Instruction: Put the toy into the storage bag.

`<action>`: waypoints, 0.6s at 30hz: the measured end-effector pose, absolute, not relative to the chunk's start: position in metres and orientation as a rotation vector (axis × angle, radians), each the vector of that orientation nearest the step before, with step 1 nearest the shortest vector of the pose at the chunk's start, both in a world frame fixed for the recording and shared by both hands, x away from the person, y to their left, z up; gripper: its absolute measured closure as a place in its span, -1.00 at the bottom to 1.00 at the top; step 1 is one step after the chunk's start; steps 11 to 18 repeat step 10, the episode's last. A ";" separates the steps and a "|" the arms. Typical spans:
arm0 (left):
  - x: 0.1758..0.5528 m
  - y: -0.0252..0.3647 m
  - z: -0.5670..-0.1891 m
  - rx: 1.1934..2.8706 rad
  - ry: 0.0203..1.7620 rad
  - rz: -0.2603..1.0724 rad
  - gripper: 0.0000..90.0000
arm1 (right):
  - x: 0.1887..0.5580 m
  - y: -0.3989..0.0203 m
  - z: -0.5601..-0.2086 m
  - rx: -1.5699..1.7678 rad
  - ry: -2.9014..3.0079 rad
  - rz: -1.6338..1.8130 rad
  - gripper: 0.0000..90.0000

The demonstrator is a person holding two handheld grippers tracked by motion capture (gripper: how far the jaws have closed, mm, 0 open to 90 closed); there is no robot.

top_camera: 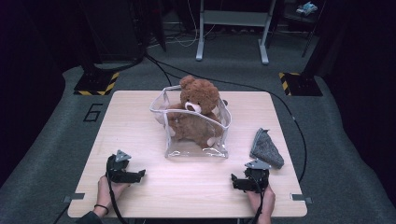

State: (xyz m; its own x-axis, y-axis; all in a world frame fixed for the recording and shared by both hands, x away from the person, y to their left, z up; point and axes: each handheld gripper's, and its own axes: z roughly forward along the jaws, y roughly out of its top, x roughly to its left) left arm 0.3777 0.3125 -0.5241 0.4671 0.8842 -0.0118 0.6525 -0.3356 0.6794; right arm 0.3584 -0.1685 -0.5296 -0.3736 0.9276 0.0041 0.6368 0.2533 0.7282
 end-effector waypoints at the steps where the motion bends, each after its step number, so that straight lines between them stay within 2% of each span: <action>1: 0.376 0.311 -0.526 2.075 1.273 0.510 -0.83 | 0.358 -0.168 -0.530 1.421 2.103 0.912 -0.87; 4: 0.373 0.310 -0.531 2.021 1.268 0.553 -0.84 | 0.358 -0.168 -0.530 1.418 2.104 0.909 -0.87; 18: 0.374 0.310 -0.531 2.021 1.271 0.555 -0.84 | 0.359 -0.166 -0.530 1.424 2.098 0.912 -0.89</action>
